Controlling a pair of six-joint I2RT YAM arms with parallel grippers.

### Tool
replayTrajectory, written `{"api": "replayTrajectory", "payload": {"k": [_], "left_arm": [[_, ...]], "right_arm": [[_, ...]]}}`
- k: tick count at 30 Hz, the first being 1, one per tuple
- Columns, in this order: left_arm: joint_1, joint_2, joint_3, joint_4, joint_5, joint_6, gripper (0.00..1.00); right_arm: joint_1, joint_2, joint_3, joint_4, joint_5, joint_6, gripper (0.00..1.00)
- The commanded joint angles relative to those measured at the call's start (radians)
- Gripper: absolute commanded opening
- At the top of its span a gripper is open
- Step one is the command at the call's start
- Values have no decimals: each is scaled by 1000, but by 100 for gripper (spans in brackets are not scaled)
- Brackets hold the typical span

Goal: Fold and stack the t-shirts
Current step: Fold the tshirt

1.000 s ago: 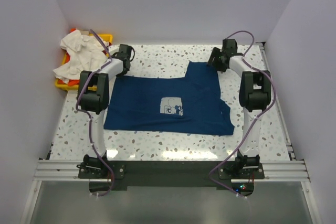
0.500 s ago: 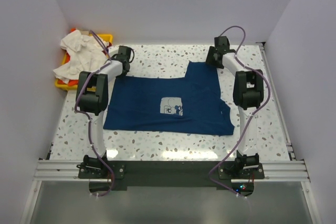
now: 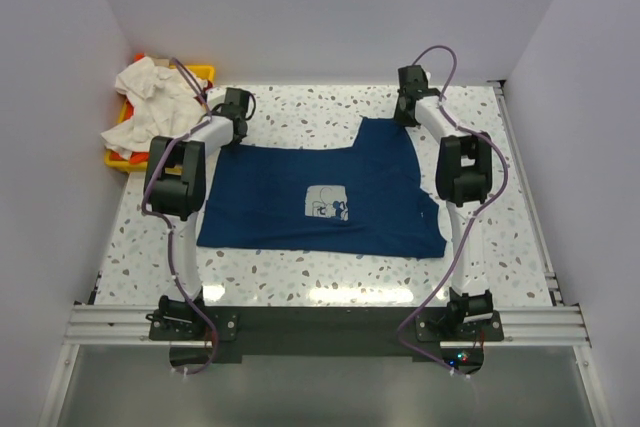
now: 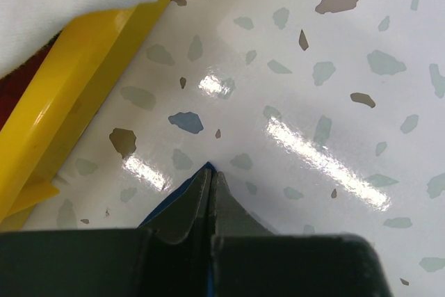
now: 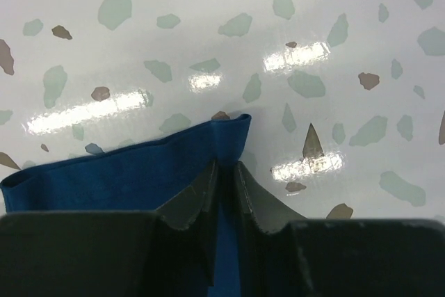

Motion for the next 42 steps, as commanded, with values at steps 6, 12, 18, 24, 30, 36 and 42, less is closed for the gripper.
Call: {"api": "replayTrajectory", "payload": {"k": [6, 12, 18, 24, 30, 36, 42], "left_arm": [[5, -56, -21, 25, 21, 14, 0], [7, -88, -17, 28, 9, 17, 0], [13, -113, -8, 27, 11, 22, 0], [18, -134, -14, 24, 14, 22, 0], [21, -171, -54, 25, 15, 14, 0], [25, -237, -122, 31, 20, 2, 0], [25, -317, -211, 47, 24, -9, 0]], "right_arm": [[-1, -58, 17, -55, 62, -1, 3], [-9, -139, -12, -29, 57, -2, 0], [-28, -231, -81, 0, 40, 12, 0], [-38, -316, -179, 37, 10, 31, 0], [-38, -415, -299, 74, -13, 51, 0], [-38, -559, -444, 100, -20, 76, 0], [-35, -698, -615, 117, -13, 104, 0]]}}
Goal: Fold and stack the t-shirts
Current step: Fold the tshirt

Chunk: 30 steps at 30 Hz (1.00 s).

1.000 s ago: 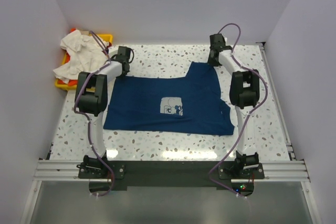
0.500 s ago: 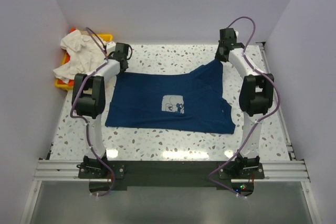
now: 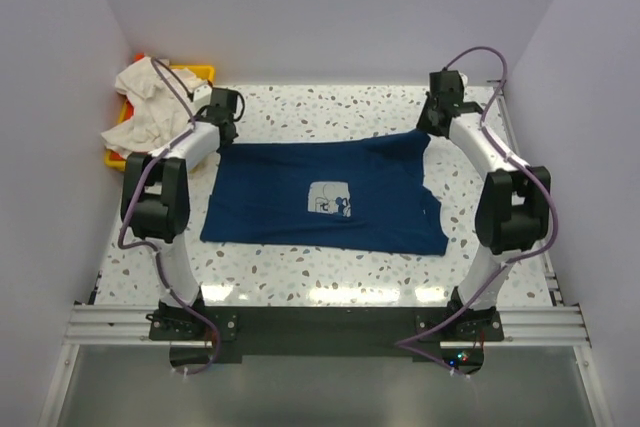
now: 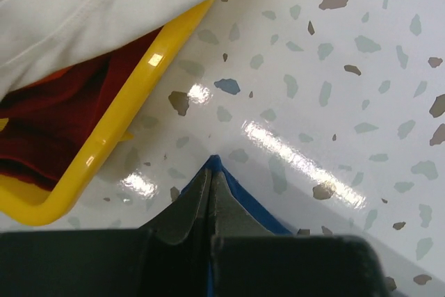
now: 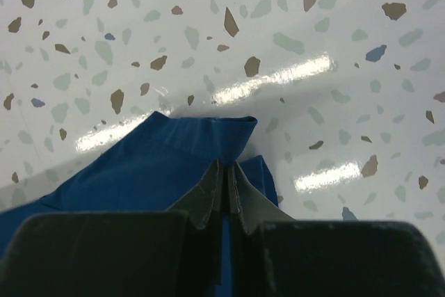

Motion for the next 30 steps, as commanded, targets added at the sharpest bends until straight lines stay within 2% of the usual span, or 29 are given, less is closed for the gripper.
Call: {"api": "replayTrajectory", "payload": {"k": [1, 13, 21, 30], "left_arm": [[12, -80, -37, 33, -12, -12, 0], [12, -235, -258, 56, 46, -95, 0], [12, -318, -367, 78, 65, -129, 0], [12, -376, -448, 95, 69, -156, 0]], "right_arm": [[-4, -139, -88, 50, 5, 41, 0], [0, -404, -453, 87, -25, 106, 0], [-1, -544, -594, 101, -55, 118, 0], [0, -596, -720, 139, -109, 153, 0]]}}
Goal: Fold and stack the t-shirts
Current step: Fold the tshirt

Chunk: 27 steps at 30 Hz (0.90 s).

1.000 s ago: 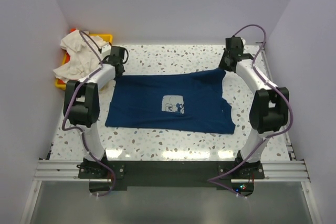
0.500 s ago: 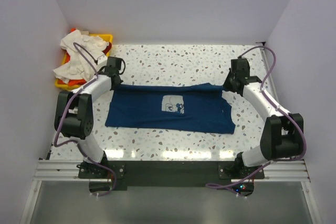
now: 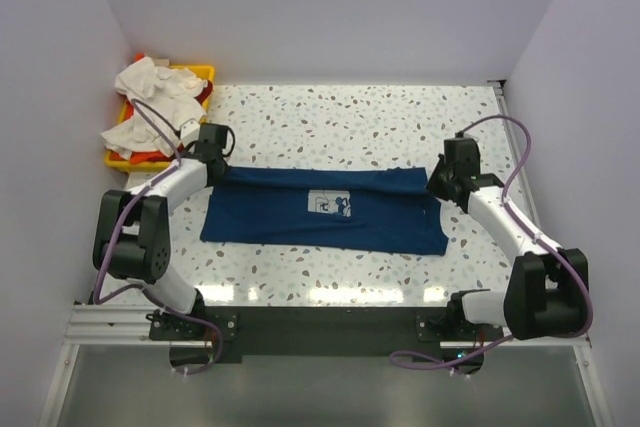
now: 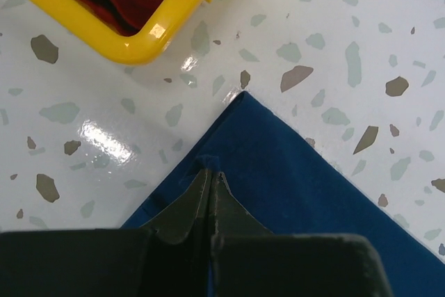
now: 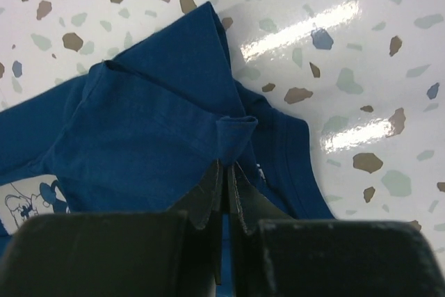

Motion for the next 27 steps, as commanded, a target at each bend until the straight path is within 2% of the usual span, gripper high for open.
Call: {"api": "replayTrajectory", "payload": {"k": [1, 27], "left_arm": [[11, -52, -20, 47, -8, -32, 0], [11, -148, -149, 105, 12, -61, 0]], "right_arm": [[-1, -39, -49, 58, -27, 34, 0], [2, -238, -237, 87, -143, 115, 1]]}}
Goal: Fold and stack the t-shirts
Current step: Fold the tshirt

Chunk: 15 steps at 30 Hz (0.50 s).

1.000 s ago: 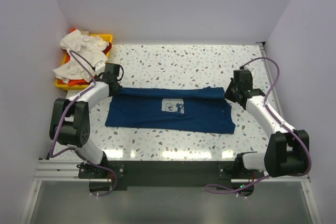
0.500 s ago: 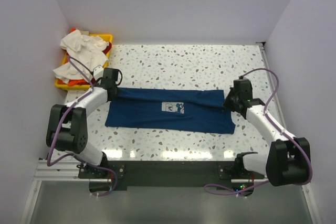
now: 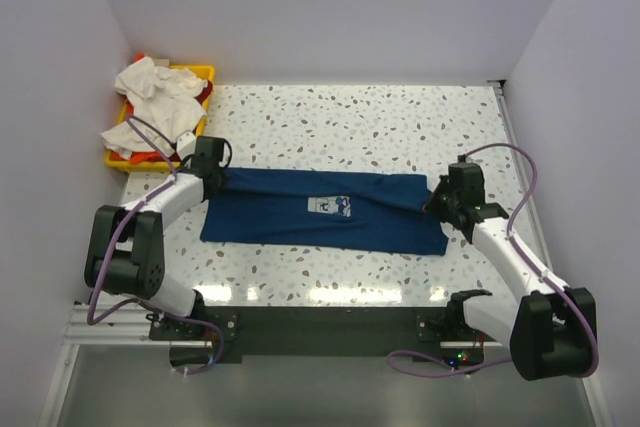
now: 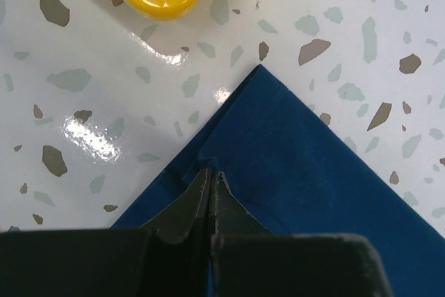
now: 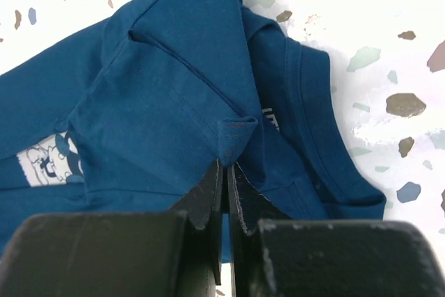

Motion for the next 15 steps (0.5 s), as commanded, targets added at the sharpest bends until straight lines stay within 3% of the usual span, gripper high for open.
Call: {"api": "replayTrajectory", "payload": {"k": [1, 15], "left_arm": [[9, -45, -18, 49, -7, -24, 0], [11, -65, -53, 63, -7, -41, 1]], "right_arm": [[4, -62, -17, 23, -26, 27, 1], [19, -119, -83, 21, -44, 44, 5]]}}
